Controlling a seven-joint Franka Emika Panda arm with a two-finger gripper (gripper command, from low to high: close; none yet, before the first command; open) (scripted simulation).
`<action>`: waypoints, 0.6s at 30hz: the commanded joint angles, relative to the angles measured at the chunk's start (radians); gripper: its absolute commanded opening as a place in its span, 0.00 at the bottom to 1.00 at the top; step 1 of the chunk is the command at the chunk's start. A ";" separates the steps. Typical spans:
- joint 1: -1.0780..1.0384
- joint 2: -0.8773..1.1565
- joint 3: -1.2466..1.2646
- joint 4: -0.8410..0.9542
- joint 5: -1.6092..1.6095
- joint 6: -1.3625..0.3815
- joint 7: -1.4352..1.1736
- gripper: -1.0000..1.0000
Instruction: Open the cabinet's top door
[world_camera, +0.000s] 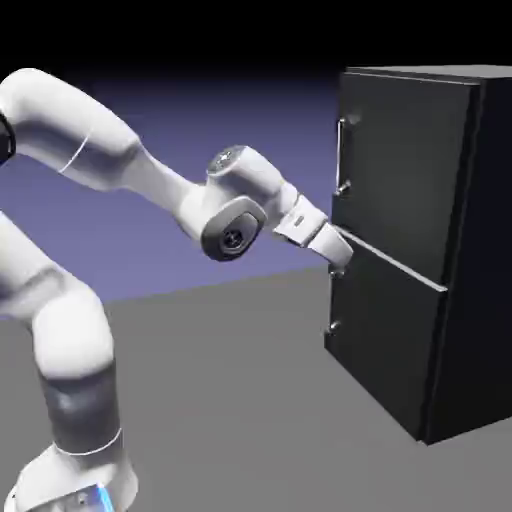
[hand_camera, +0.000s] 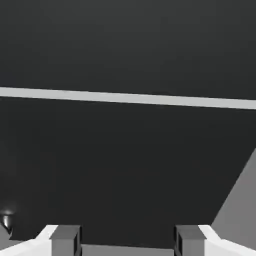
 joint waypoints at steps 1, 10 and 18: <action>-0.016 -0.007 0.019 0.010 0.044 0.001 0.020 0.50; -0.161 -0.074 0.189 0.104 0.435 0.006 0.198 0.50; -0.291 -0.132 0.340 0.187 0.783 0.010 0.357 0.50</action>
